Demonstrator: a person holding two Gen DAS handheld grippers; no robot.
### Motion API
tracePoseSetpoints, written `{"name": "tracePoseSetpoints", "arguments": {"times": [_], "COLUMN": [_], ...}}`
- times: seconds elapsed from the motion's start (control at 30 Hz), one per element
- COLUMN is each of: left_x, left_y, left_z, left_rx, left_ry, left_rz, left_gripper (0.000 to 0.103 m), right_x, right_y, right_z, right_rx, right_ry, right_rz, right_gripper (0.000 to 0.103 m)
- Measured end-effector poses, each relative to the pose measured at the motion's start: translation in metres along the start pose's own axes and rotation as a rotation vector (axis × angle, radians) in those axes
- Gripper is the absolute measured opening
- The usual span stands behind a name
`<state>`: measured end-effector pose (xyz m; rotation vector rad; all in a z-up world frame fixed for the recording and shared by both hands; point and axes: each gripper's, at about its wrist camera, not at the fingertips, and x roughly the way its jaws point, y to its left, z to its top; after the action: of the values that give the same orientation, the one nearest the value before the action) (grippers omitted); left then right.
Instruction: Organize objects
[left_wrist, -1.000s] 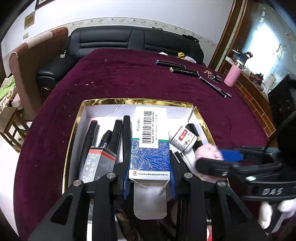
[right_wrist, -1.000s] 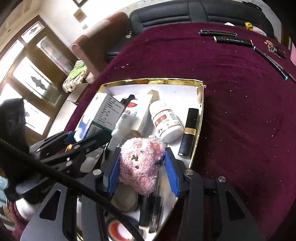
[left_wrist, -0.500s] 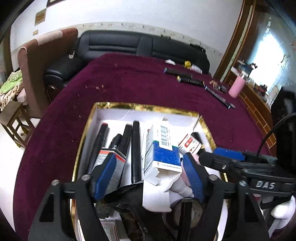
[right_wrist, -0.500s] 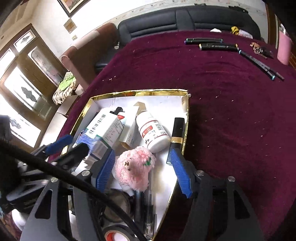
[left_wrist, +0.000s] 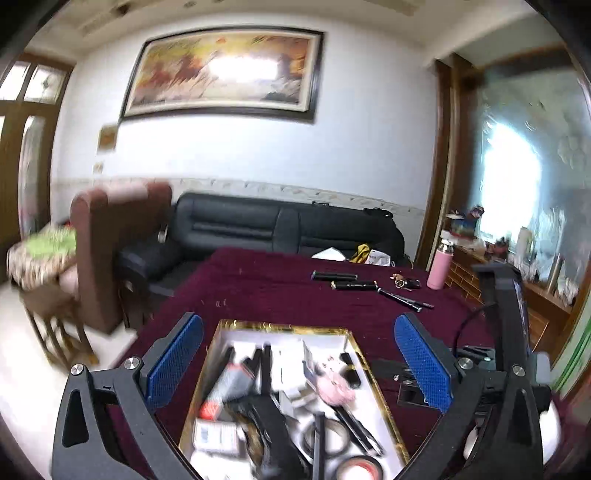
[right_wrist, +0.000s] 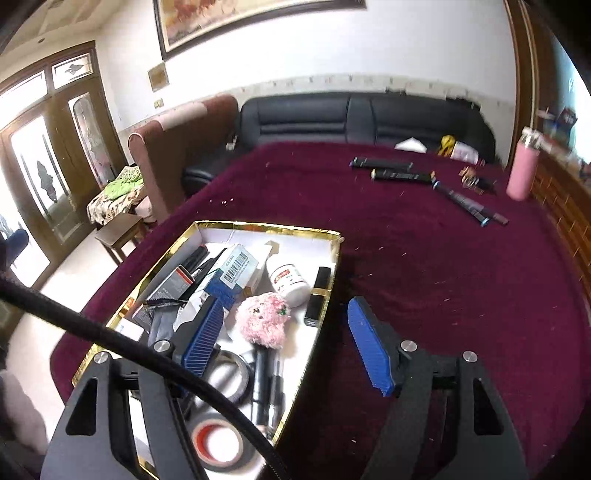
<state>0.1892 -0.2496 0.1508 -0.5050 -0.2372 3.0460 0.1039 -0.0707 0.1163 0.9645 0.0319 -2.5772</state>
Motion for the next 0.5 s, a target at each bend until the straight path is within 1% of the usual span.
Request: {"name": "tracePoseSetpoints", "arguments": {"times": [0.03, 0.1, 0.17, 0.23, 0.27, 0.33, 0.43, 0.5], "left_x": [-0.003, -0.010, -0.013, -0.013, -0.008, -0.003, -0.001, -0.002], "left_y": [-0.001, -0.008, -0.010, -0.008, -0.006, -0.002, 0.000, -0.001], "left_z": [0.000, -0.003, -0.007, -0.015, -0.019, -0.027, -0.036, -0.040], "left_rx": [0.010, 0.041, 0.037, 0.022, 0.005, -0.021, -0.025, -0.026], "left_ry": [0.001, -0.009, 0.007, 0.054, 0.107, 0.161, 0.210, 0.225], "left_rz": [0.045, 0.181, 0.268, 0.250, 0.243, 0.250, 0.264, 0.273], "left_gripper": [0.102, 0.102, 0.102, 0.102, 0.102, 0.102, 0.102, 0.102], "right_x": [-0.005, -0.014, -0.022, -0.026, -0.027, -0.027, -0.027, -0.028], "right_y": [0.001, 0.002, 0.002, 0.001, 0.001, 0.001, 0.000, -0.002], "right_z": [-0.003, -0.007, -0.013, -0.018, -0.020, -0.023, -0.027, -0.028], "right_rx": [-0.012, -0.040, -0.060, -0.073, -0.075, -0.080, -0.089, -0.085], "right_ry": [-0.018, -0.049, -0.075, -0.082, -0.082, -0.078, -0.075, -0.072], "right_rz": [-0.015, -0.045, -0.068, -0.077, -0.075, -0.075, -0.080, -0.073], "right_gripper": [0.073, 0.076, 0.076, 0.076, 0.076, 0.076, 0.076, 0.076]}}
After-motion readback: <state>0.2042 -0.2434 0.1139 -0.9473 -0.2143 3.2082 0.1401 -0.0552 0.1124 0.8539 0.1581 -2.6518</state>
